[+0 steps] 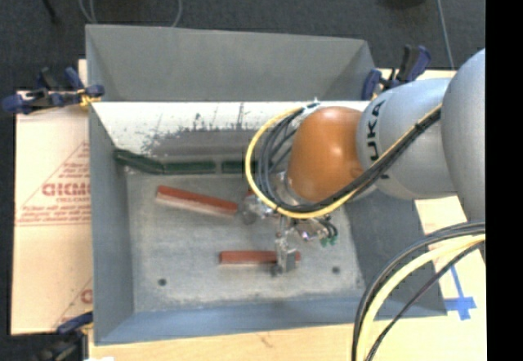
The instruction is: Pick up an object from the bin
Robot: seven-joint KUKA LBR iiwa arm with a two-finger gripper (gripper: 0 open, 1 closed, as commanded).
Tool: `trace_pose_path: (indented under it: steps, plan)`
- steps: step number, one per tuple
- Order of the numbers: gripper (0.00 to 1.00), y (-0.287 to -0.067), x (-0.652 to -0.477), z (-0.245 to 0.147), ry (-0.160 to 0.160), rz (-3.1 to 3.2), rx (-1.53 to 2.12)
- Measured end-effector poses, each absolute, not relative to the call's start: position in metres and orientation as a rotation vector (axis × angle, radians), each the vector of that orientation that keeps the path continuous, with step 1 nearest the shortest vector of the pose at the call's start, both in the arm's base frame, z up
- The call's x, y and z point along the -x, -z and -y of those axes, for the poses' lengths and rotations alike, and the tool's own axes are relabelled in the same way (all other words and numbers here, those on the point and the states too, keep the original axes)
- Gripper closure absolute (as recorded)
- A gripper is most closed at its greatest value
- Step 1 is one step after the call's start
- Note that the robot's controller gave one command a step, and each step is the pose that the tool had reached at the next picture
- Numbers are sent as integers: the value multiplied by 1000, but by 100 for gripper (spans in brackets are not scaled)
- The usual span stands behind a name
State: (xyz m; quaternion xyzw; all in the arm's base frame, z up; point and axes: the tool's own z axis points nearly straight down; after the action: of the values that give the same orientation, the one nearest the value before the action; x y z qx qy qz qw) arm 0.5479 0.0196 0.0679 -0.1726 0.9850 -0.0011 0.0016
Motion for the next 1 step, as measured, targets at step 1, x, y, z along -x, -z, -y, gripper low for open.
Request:
trace_pose_path:
  steps: [1]
  plan:
    - [100, -71, -547, -22, 0, -3091, 542]
